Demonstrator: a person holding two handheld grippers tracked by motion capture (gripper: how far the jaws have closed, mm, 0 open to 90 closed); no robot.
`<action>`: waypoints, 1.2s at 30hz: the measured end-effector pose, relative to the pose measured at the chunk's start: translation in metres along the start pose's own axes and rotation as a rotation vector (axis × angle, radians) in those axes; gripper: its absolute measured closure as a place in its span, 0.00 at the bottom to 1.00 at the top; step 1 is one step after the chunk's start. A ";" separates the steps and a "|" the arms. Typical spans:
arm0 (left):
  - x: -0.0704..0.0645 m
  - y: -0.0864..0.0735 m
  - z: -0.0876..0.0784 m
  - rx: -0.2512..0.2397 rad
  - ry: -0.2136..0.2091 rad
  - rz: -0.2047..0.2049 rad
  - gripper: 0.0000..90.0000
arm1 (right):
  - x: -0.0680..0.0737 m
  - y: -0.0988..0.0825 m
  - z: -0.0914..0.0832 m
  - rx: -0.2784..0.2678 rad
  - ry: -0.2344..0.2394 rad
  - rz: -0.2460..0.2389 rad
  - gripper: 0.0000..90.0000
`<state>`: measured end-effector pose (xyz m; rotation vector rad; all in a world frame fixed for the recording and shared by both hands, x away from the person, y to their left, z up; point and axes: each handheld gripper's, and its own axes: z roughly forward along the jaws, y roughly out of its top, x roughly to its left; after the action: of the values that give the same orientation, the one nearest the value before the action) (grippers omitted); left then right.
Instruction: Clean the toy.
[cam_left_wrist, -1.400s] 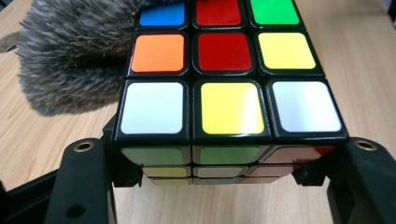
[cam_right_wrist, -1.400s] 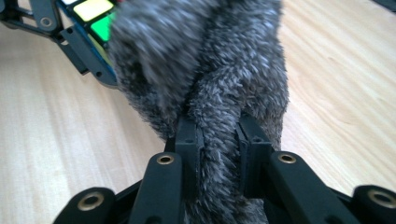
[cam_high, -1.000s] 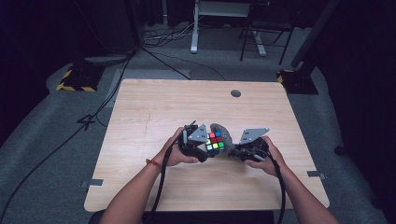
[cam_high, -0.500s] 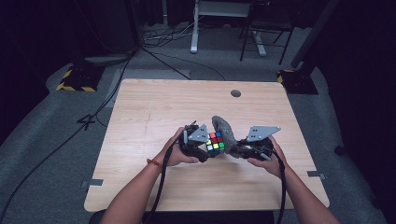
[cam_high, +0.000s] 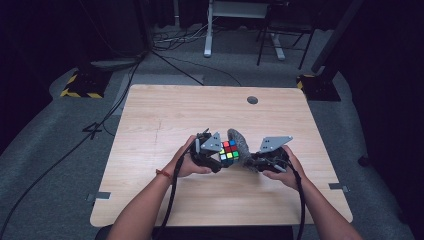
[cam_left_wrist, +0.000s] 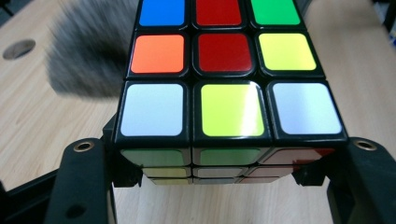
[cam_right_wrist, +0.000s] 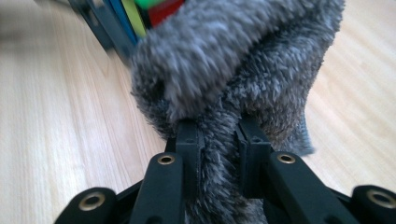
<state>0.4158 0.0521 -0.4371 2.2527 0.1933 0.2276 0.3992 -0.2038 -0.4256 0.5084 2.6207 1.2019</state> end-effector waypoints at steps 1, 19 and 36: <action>0.000 0.000 0.002 0.017 0.006 0.009 0.38 | 0.000 0.002 -0.004 -0.021 -0.004 -0.001 0.83; -0.002 0.003 -0.005 -0.058 -0.017 -0.009 0.38 | -0.003 -0.006 0.011 0.028 0.046 0.047 0.83; -0.004 0.000 0.008 0.006 -0.034 0.000 0.37 | 0.004 0.002 -0.009 -0.093 0.022 0.003 0.83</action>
<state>0.4137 0.0453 -0.4424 2.2604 0.1766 0.1885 0.3927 -0.2075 -0.4182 0.4840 2.5685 1.3306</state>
